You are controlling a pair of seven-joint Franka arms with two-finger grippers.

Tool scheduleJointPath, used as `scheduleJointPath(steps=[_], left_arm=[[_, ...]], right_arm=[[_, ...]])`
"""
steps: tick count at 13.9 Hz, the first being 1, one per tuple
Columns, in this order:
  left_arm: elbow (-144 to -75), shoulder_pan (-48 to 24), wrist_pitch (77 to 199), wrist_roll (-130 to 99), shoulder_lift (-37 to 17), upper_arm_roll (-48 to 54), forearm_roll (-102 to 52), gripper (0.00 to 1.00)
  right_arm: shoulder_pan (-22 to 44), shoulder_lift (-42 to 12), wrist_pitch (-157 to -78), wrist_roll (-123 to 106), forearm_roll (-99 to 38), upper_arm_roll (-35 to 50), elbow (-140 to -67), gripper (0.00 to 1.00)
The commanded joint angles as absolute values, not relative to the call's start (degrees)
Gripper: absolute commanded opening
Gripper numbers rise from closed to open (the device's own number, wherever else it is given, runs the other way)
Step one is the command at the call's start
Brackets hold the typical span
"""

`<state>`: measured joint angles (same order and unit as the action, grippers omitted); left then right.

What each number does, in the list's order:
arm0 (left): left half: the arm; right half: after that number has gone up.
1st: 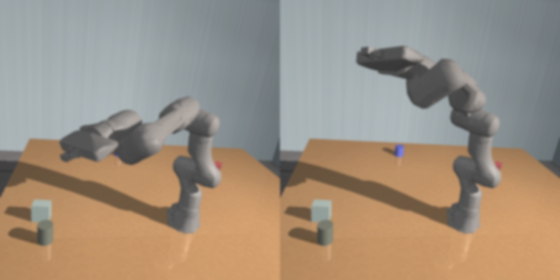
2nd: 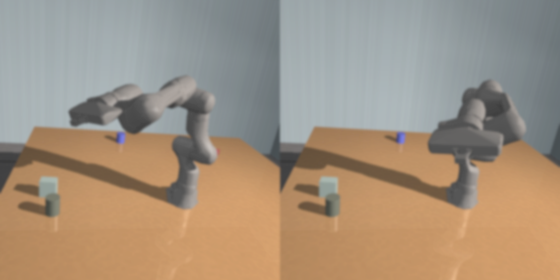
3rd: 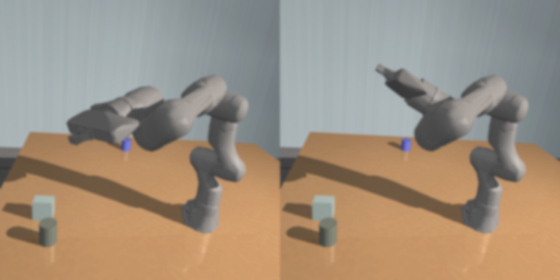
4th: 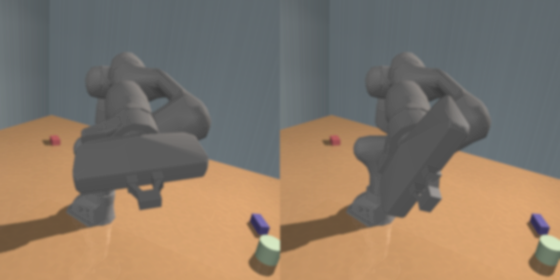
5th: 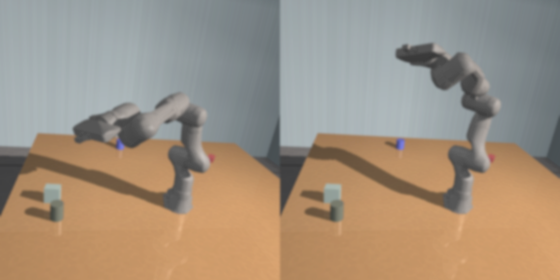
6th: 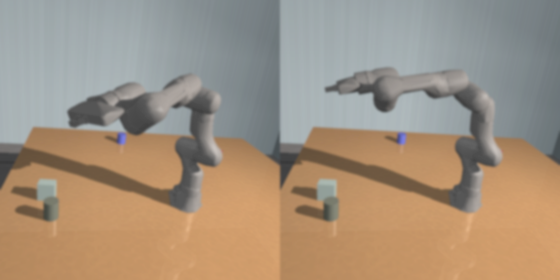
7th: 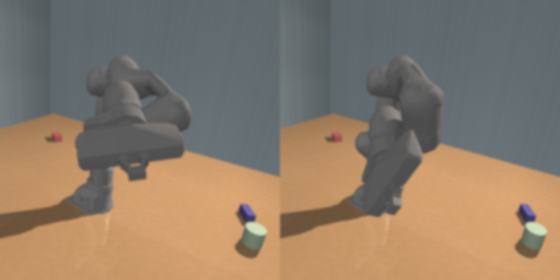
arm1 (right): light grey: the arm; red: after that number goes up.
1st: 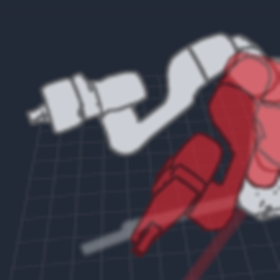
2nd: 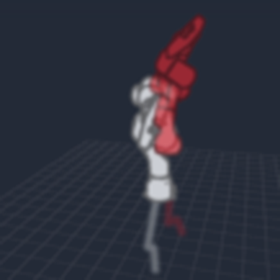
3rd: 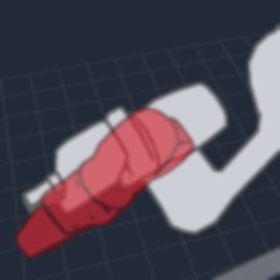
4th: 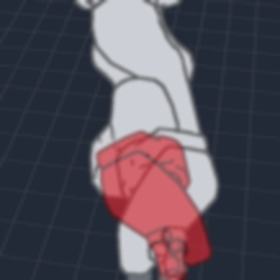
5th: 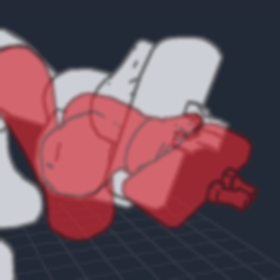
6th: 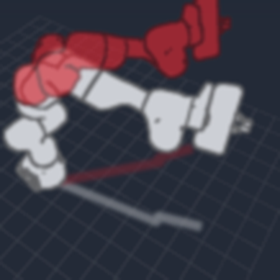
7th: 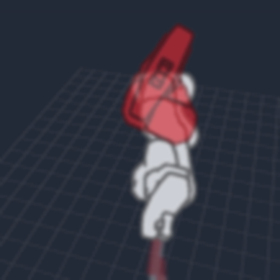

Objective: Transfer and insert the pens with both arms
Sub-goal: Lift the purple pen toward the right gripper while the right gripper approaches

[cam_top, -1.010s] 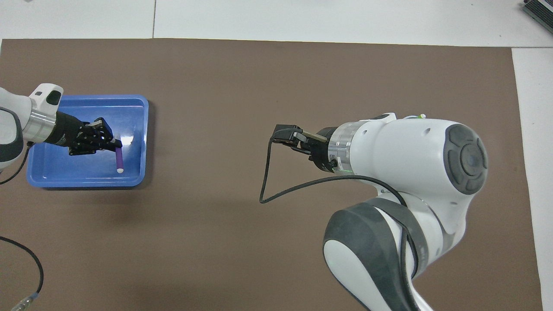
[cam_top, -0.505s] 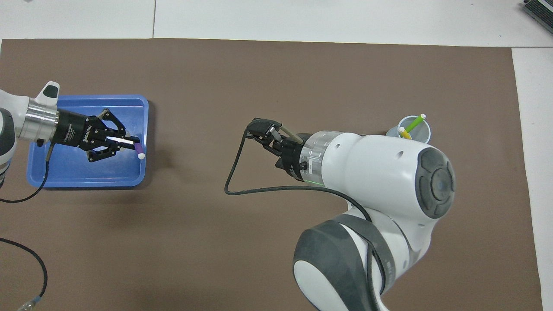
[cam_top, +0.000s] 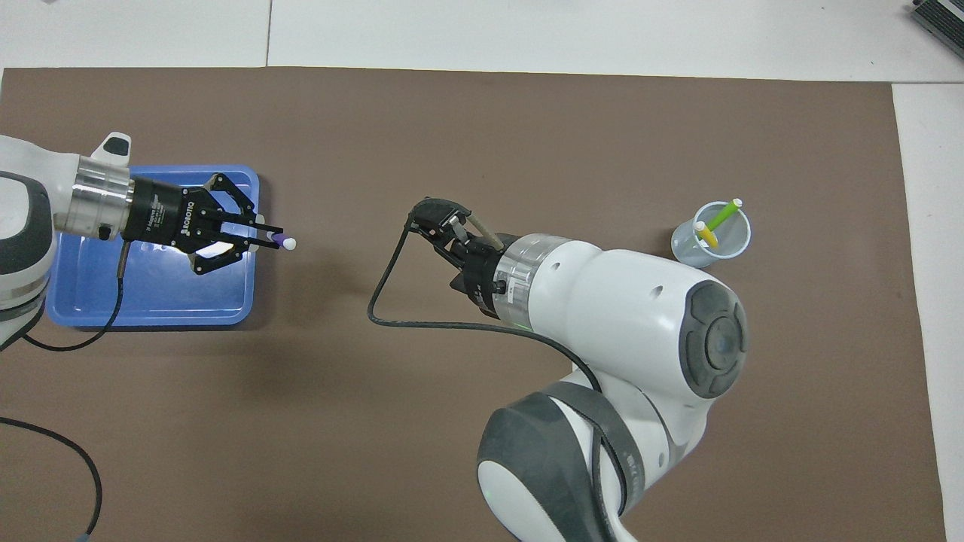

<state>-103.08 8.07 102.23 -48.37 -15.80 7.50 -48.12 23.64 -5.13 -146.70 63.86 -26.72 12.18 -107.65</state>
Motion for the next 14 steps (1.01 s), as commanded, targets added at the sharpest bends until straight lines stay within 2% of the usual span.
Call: scheduleJointPath(steps=[1, 5, 9, 14], left_arm=[[-104.5, 5.6, 105.0, -50.3, -14.9, 7.0, -49.8, 0.00], [-107.6, 3.4, 109.3, -56.0, -13.9, 7.0, -58.5, 0.00], [-107.7, -1.0, 112.5, -56.3, -13.9, 7.1, -58.9, 0.00], [-107.5, -5.2, 113.7, -58.7, -13.5, 7.1, -59.1, 0.00]], right_arm=[[23.6, -5.5, -147.6, 62.8, -27.7, 12.3, -107.4, 1.00], [23.5, -5.9, -147.6, 60.3, -27.5, 12.3, -107.4, 1.00], [23.6, -6.4, -147.5, 57.5, -24.8, 12.2, -107.2, 1.00], [23.6, -8.4, -144.9, 56.3, -11.6, 12.3, -105.5, 1.00]])
